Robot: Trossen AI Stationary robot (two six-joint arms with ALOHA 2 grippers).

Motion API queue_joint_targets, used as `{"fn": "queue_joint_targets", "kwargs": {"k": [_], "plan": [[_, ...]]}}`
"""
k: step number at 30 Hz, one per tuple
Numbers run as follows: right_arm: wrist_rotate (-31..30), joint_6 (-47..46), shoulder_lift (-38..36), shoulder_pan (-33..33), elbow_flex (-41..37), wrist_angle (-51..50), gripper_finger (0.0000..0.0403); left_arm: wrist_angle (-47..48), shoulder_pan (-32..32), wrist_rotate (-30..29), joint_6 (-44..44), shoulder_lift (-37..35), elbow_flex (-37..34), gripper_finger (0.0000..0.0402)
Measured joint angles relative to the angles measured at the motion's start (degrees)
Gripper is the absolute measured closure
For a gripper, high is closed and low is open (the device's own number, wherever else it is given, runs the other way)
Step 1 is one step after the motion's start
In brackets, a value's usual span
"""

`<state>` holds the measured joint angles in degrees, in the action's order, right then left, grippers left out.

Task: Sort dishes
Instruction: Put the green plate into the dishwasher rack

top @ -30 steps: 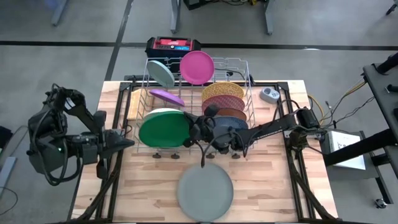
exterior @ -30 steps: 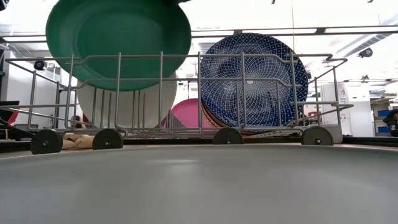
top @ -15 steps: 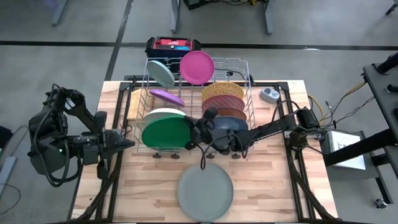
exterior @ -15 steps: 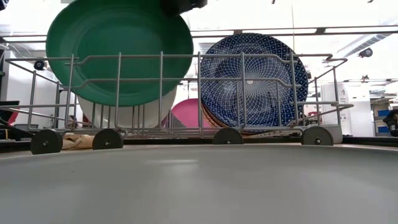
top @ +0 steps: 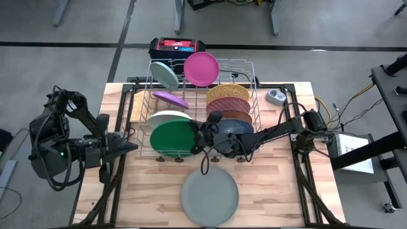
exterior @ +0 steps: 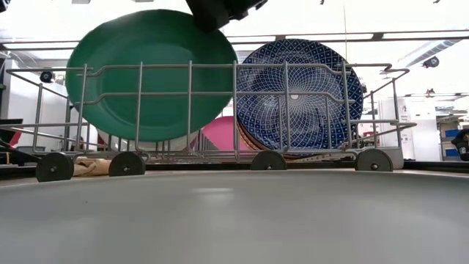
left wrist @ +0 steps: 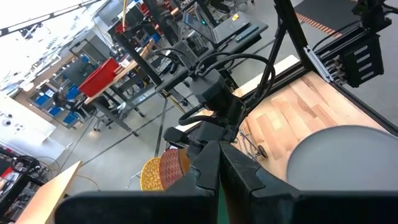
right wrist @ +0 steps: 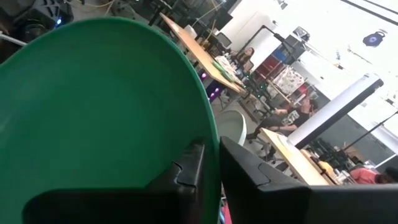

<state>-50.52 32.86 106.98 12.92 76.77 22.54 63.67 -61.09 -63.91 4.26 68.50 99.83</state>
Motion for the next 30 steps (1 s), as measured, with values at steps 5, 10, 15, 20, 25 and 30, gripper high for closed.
{"fn": "queue_joint_targets", "kwargs": {"k": [5,10,15,20,25,30], "plan": [[-0.07,0.03,0.00,0.36,0.21,0.00,0.0328,0.39,0.01,0.01,-0.84,-0.01,0.00,0.0401],[-0.38,0.65,0.00,0.83,0.69,-0.02,0.0292,0.36,-0.01,0.01,-0.84,0.01,0.00,0.0401],[-3.86,3.33,0.00,2.57,2.67,0.02,0.0263,0.36,0.00,0.01,-0.97,0.01,0.00,0.0401],[-16.10,7.61,-0.38,6.31,5.44,-1.97,0.0260,0.44,-0.01,0.01,-1.92,-0.01,0.00,0.0401],[-21.32,-7.82,-2.40,9.32,9.62,-23.53,0.0329,0.77,-0.01,0.01,-2.02,0.00,0.00,0.0401],[-13.98,-37.85,-3.16,8.66,14.27,-51.48,0.0394,1.24,-0.01,0.01,-2.02,0.01,0.00,0.0401]]}}
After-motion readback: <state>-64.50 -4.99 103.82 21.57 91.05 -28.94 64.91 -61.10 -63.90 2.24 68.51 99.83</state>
